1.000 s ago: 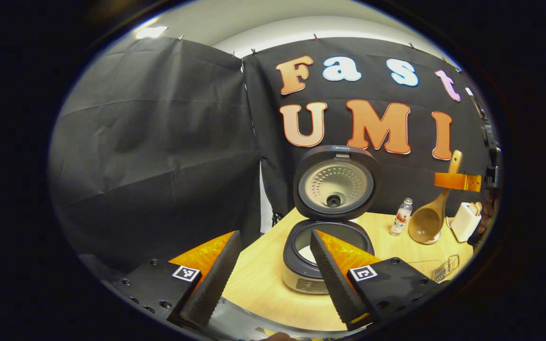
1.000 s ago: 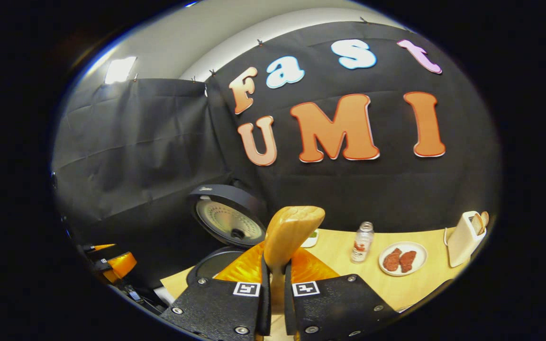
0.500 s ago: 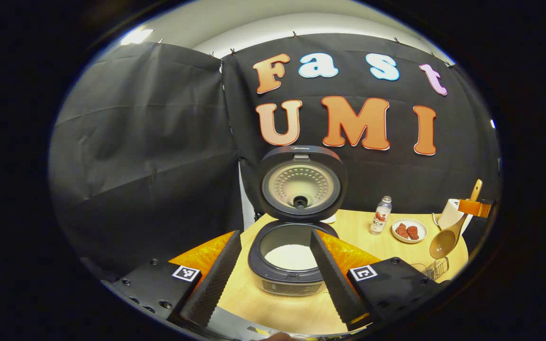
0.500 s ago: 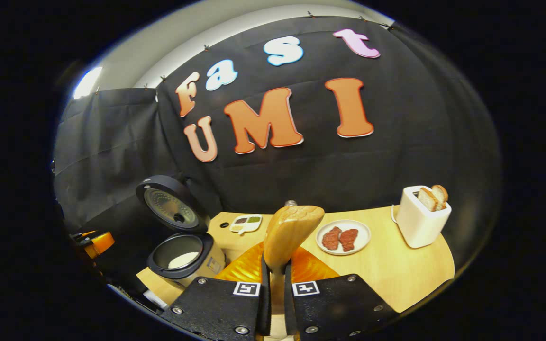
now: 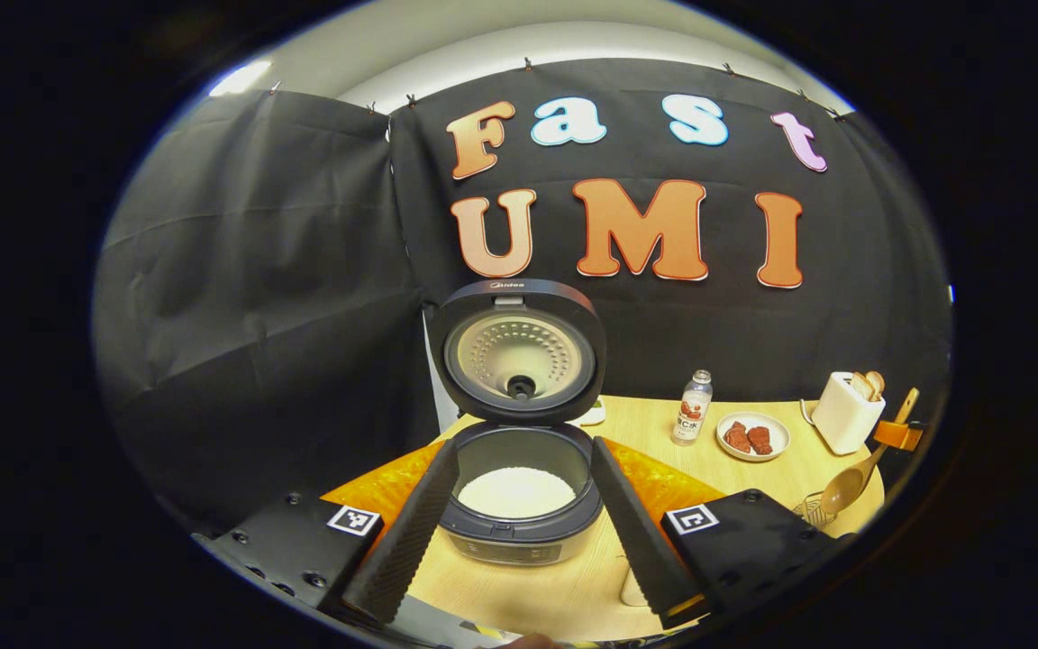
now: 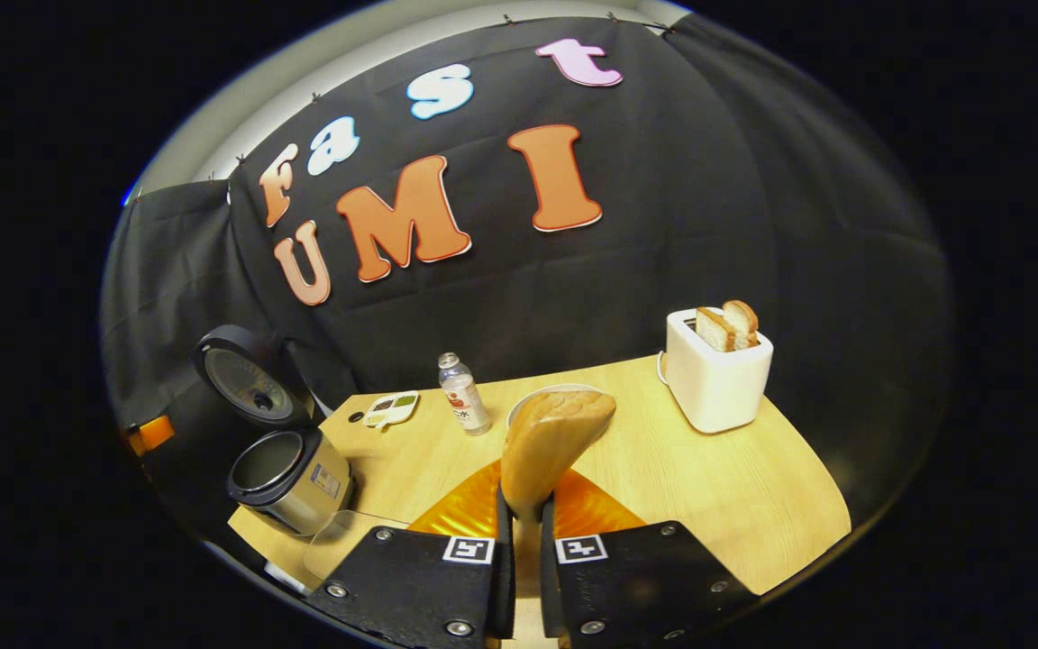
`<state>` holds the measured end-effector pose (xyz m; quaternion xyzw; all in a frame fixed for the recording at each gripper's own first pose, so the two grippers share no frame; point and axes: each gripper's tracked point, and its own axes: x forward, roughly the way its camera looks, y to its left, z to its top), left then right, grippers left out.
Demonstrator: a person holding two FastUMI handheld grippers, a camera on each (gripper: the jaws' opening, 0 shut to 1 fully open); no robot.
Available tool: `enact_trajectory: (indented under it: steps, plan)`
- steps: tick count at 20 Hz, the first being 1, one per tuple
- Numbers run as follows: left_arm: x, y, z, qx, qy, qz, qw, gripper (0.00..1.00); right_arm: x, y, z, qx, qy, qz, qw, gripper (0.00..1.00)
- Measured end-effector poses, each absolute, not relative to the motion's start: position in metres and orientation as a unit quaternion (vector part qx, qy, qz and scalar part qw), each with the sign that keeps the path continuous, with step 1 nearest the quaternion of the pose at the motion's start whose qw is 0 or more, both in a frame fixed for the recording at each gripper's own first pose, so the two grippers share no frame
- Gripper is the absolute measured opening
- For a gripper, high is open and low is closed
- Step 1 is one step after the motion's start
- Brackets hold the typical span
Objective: Close the left gripper, press the button to open the rice cooker; take a wooden spoon from the chopstick holder with the right hand, scoop a spoonful of rice and pour it into the rice cooker, then put the wooden spoon back into the chopstick holder.
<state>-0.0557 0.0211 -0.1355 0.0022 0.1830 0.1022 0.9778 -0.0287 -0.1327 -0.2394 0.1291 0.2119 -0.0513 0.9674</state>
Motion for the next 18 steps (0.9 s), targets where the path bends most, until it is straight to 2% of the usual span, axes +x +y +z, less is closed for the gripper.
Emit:
enact_trajectory:
  steps: [4,15,18]
  plan:
    - [-0.052,0.017,-0.133,0.009,0.182,0.103,0.978,1.0,-0.026,-0.141,-0.281,0.14,0.226,-0.063,0.962,0.11]
    - [-0.052,0.032,-0.13,0.01,0.172,0.123,0.977,1.0,-0.032,-0.132,-0.34,0.155,0.286,-0.088,0.942,0.14]
    - [-0.048,0.033,-0.135,0.005,0.175,0.122,0.977,1.0,-0.033,-0.133,-0.337,0.157,0.283,-0.091,0.942,0.18]
